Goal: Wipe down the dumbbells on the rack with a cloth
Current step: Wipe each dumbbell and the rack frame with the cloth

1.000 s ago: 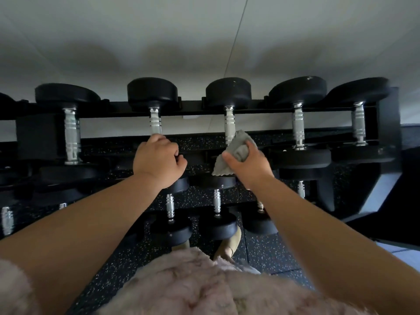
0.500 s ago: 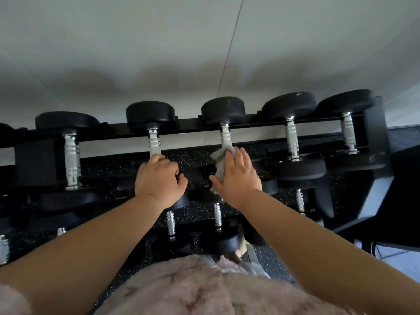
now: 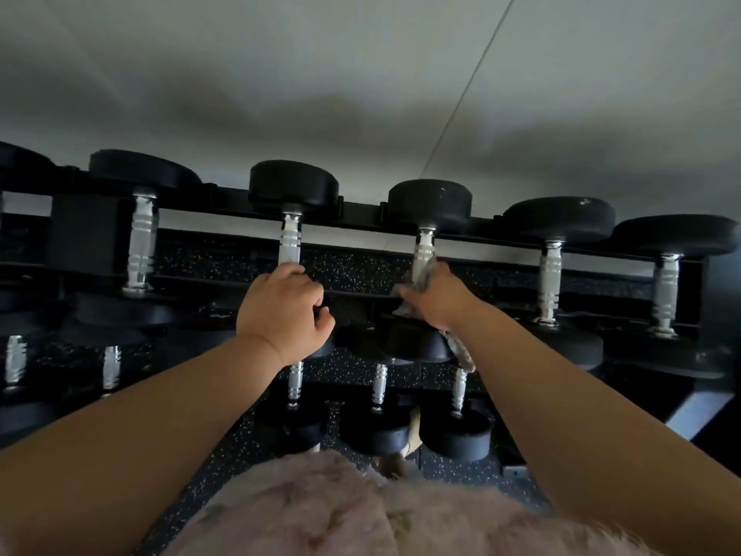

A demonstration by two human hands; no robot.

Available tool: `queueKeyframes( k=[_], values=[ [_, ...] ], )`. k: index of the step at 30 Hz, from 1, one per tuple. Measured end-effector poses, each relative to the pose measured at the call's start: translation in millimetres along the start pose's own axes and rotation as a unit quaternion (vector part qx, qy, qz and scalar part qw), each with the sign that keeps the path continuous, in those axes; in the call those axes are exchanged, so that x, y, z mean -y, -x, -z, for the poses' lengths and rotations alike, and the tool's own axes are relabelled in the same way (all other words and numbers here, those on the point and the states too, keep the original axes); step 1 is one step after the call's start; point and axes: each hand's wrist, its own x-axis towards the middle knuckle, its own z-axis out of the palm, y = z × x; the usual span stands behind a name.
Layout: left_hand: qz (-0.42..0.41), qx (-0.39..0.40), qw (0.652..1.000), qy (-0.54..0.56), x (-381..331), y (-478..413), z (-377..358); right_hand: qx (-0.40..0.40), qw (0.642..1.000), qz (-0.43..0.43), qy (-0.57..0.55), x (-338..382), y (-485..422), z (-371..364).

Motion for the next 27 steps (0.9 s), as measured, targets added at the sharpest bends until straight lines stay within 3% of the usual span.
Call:
queueKeyframes(
  k=[3,6,8,11,13,16,18,20,23,27],
  values=[
    [0.001,0.001,1.0,-0.006,-0.4,-0.3,-0.4,0.009,0.991,-0.007,0.137,-8.6,8.6,3.0],
    [0.006,0.009,1.0,-0.006,-0.1,-0.3,-1.0,0.018,0.989,0.005,0.148,-3.2,7.0,4.5],
    [0.009,0.01,1.0,-0.003,0.0,0.0,-1.2,-0.011,0.993,0.025,0.111,7.7,-1.4,8.7],
    [0.012,0.008,1.0,-0.004,-0.6,0.0,-1.4,-0.112,0.992,0.055,-0.019,22.4,-15.9,16.2],
    [0.017,0.011,1.0,-0.004,-1.8,0.1,-1.2,-0.131,0.984,0.046,-0.112,24.0,-20.0,17.3],
    [0.016,0.012,1.0,-0.004,-2.0,0.2,0.1,-0.014,0.982,0.029,-0.184,12.7,-8.6,9.4],
    [0.016,0.01,1.0,-0.006,-2.3,0.4,0.1,0.063,0.989,0.017,-0.129,2.9,6.0,9.5],
    [0.018,0.009,1.0,-0.006,-2.2,0.6,-0.8,0.083,0.994,0.023,-0.068,-5.8,10.9,14.8],
    [0.016,0.007,1.0,0.0,-1.4,0.7,-1.3,0.058,0.996,0.07,0.003,-4.2,9.8,20.8],
    [0.013,0.003,1.0,-0.001,-0.9,0.7,-1.3,-0.046,0.994,0.082,-0.051,18.0,-18.9,21.0]
  ],
)
